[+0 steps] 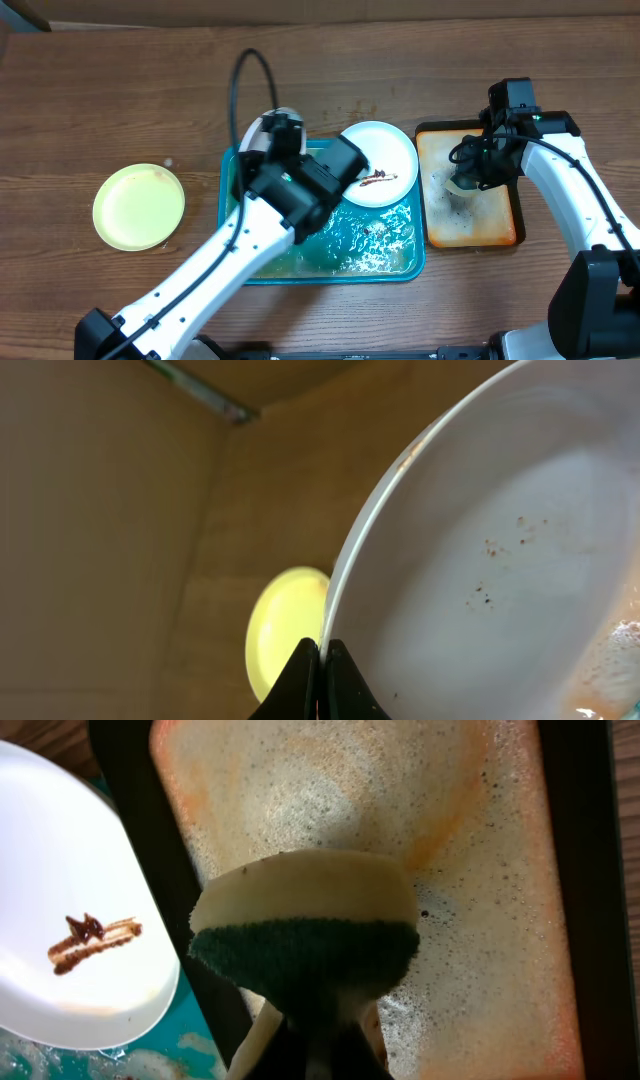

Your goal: Clean dirty plates on tray and stack at the side

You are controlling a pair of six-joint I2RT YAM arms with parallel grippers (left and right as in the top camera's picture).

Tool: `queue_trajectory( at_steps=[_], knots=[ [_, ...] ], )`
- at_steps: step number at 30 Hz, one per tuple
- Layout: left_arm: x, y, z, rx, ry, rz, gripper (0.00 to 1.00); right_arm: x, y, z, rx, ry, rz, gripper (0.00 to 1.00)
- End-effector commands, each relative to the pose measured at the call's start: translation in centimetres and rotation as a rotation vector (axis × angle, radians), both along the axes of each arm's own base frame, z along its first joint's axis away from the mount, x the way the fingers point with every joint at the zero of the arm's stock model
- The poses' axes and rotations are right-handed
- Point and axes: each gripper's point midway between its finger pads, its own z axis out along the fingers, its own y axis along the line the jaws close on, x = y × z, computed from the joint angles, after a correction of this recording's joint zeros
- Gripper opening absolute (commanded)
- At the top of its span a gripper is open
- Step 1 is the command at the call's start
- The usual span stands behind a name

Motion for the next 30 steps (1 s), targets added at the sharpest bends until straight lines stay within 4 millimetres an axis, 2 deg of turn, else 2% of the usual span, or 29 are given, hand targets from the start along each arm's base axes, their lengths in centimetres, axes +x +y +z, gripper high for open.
queue_trajectory(
  at_steps=[1,7,21,24,27,30],
  knots=[
    [0.1,-0.8,2.9,0.142,-0.151,-0.028,0.04,-0.2,0.3,0.7,0.022,-0.022,0.03,0.04],
    [-0.4,-1.1,5.3,0.284,-0.266,-0.041,0.04,-0.3,0.3,0.5,0.022,-0.018,0.028,0.04],
    [-0.4,-1.2,5.4,0.285,-0.276,-0.042,0.04,-0.3,0.3,0.5,0.02,-0.019,0.037,0.04],
    [-0.3,-1.4,4.4,0.244,-0.232,-0.051,0.04,-0.3,0.3,0.5,0.02,-0.019,0.039,0.04],
    [-0.3,-1.3,2.1,0.143,-0.138,-0.049,0.04,-0.5,0.3,0.5,0.017,-0.014,0.05,0.04],
    [-0.3,0.3,0.2,0.033,-0.075,0.029,0.04,-0.6,0.2,0.5,0.014,-0.008,0.067,0.04]
  ],
)
